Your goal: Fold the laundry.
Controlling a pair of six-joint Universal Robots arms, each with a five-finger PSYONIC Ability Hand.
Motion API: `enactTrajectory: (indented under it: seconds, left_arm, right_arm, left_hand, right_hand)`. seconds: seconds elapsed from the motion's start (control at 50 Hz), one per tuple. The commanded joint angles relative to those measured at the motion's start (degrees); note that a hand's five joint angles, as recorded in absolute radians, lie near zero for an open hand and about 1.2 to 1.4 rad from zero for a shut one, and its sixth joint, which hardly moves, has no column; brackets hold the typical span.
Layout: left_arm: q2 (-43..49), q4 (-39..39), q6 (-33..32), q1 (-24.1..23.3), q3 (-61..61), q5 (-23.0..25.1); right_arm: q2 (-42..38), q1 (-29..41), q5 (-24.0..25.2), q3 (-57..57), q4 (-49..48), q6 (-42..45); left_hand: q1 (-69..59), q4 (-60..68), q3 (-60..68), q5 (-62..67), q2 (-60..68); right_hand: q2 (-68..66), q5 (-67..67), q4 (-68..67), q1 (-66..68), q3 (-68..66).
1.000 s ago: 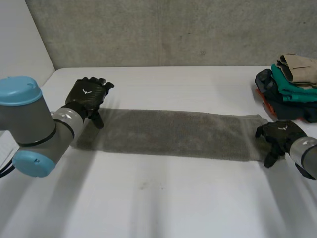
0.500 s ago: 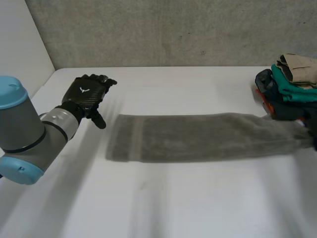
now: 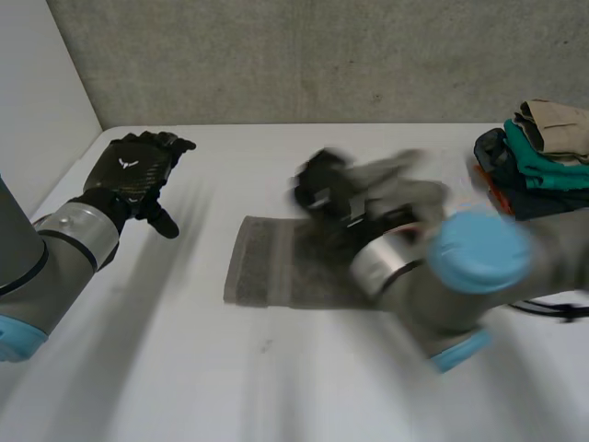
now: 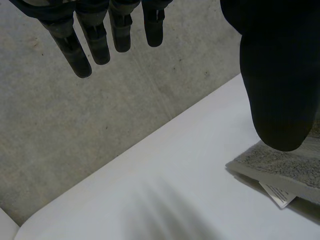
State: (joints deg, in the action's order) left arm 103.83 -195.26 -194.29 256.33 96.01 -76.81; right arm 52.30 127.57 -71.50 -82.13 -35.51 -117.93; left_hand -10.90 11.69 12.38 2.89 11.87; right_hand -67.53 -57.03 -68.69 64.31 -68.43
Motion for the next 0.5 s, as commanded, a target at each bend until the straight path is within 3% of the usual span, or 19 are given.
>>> enactTrajectory:
  seconds: [0.02,0.1,0.12,0.2,0.36,0.44,0.5]
  left_arm:
    - [0.84,-1.09,-0.12,-0.03,0.23,0.00]
    - [1.37,-1.17,-0.03,-0.39,-0.20,0.00]
    - [1.55,-1.17,0.05,-0.65,-0.47,-0.09]
    - [1.90,-1.52,0.14,-1.44,-1.78,-0.09]
    - [3.74,-3.28,0.14,-7.24,-5.30,-0.18]
    - [6.20,-3.46,0.05,-9.96,-6.36,-0.27]
    - [8.14,-3.46,-0.03,-12.07,-6.80,-0.53]
  right_arm:
    - [-10.98,6.64,1.62,8.30,5.71,1.91]
    - [-11.52,7.17,1.01,8.66,9.49,1.12]
    - [-10.99,7.17,0.57,8.22,10.80,0.43]
    - [-7.58,6.64,-2.05,5.24,12.13,-6.22]
    - [5.69,0.25,-7.51,-3.28,13.45,-32.41]
    - [7.29,-3.45,-9.36,-6.54,16.95,-39.99]
    - [7.12,-5.39,-10.76,-8.04,19.07,-40.36]
  left_hand:
    - [0.69,-1.48,-2.16,-2.67,-1.66]
    - [0.69,-1.48,-2.16,-2.67,-1.66]
    - [0.69,-1.48,-2.16,-2.67,-1.66]
    - [0.69,-1.48,-2.16,-2.67,-1.66]
    - [0.52,-1.31,-2.00,-2.51,-1.49]
    - [0.52,-1.31,-2.00,-2.51,-1.49]
    - [0.52,-1.31,-2.00,-2.51,-1.49]
  right_hand:
    - [-12.47,-12.97,-11.31,15.69,-11.57]
    - [-12.47,-12.97,-11.31,15.69,-11.57]
    - [-4.37,-4.87,-3.21,7.59,-3.47]
    - [57.53,57.03,58.69,-54.31,58.43]
    - [57.53,57.03,58.69,-54.31,58.43]
    - [57.53,57.03,58.69,-54.31,58.43]
    - [57.53,57.03,58.69,-54.31,58.43]
